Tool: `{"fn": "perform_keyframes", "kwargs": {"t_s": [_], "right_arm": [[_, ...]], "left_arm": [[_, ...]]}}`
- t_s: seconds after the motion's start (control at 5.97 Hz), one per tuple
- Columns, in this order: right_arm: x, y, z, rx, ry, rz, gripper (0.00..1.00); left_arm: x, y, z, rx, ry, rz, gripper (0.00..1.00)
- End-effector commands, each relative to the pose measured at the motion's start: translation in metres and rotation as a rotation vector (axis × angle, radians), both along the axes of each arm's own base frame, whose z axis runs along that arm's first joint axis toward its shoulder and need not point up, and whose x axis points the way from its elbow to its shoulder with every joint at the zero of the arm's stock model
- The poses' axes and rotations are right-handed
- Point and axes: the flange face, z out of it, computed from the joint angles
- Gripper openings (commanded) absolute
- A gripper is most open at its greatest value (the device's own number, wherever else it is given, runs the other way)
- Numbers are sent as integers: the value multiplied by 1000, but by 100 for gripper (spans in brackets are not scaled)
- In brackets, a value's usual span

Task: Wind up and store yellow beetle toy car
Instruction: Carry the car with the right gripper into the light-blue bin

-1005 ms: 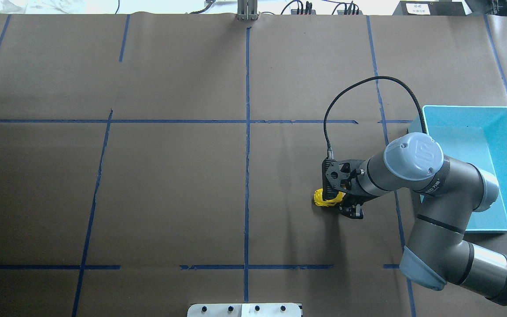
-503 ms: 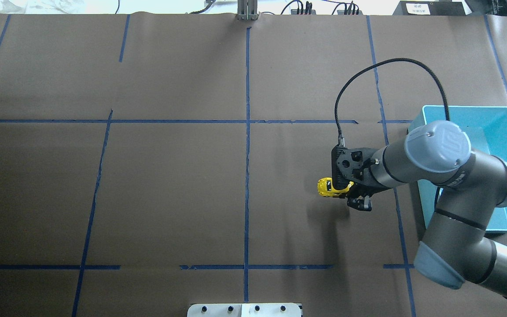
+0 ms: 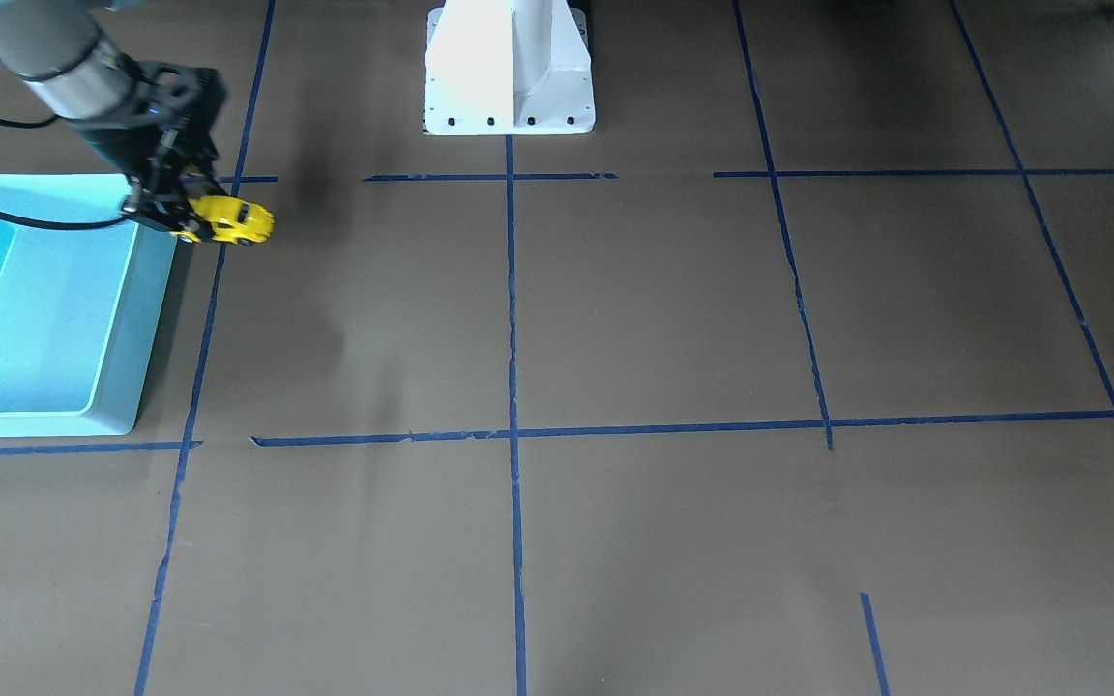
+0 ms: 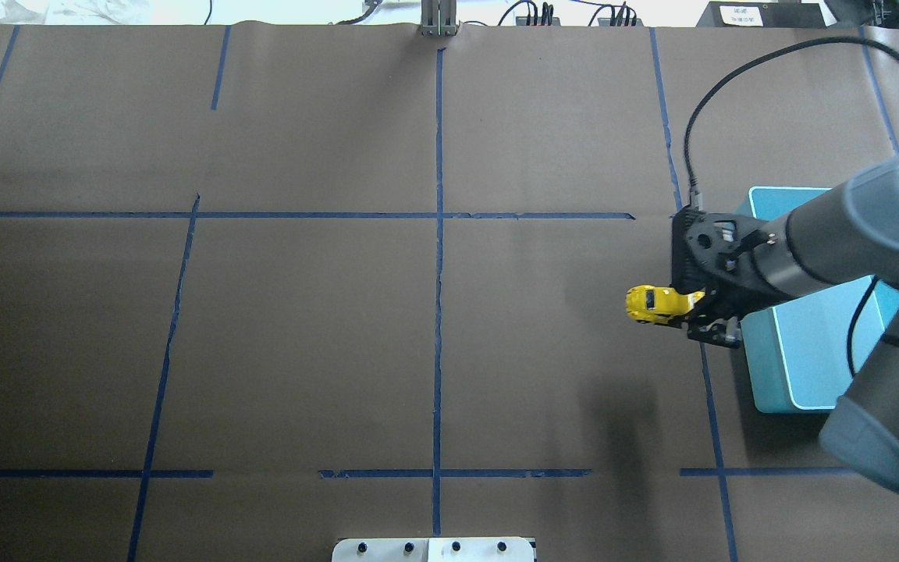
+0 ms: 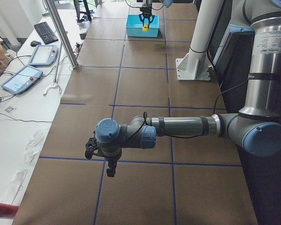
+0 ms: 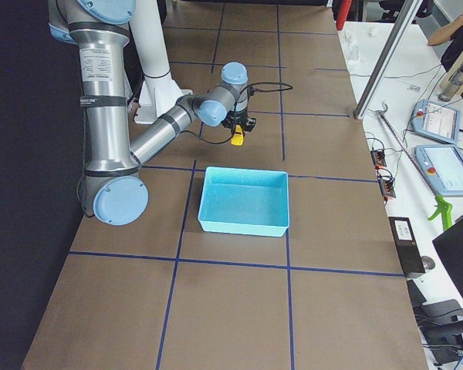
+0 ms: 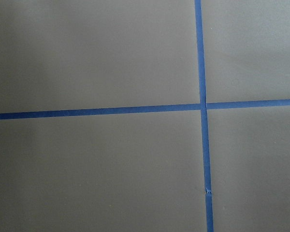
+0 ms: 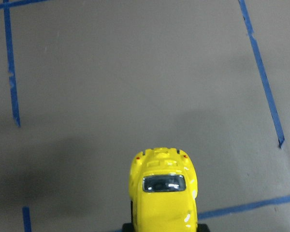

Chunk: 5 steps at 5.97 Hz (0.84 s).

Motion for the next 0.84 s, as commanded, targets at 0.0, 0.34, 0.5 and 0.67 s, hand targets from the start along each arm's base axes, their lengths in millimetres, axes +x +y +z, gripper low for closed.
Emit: {"fn": "perform_keyframes", "kwargs": {"t_s": [0.0, 0.34, 0.5, 0.67], "right_arm": [[91, 2, 60, 9, 23, -34, 0], [147, -13, 149, 39, 91, -80, 0], [144, -19, 174, 5, 121, -81, 0], [133, -46, 198, 22, 145, -70, 0]], "left_arm": [[0, 0, 0, 0, 0, 0, 100], [0, 1, 1, 0, 0, 1, 100], [0, 1, 1, 0, 0, 1, 100], [0, 1, 1, 0, -2, 1, 100]]}}
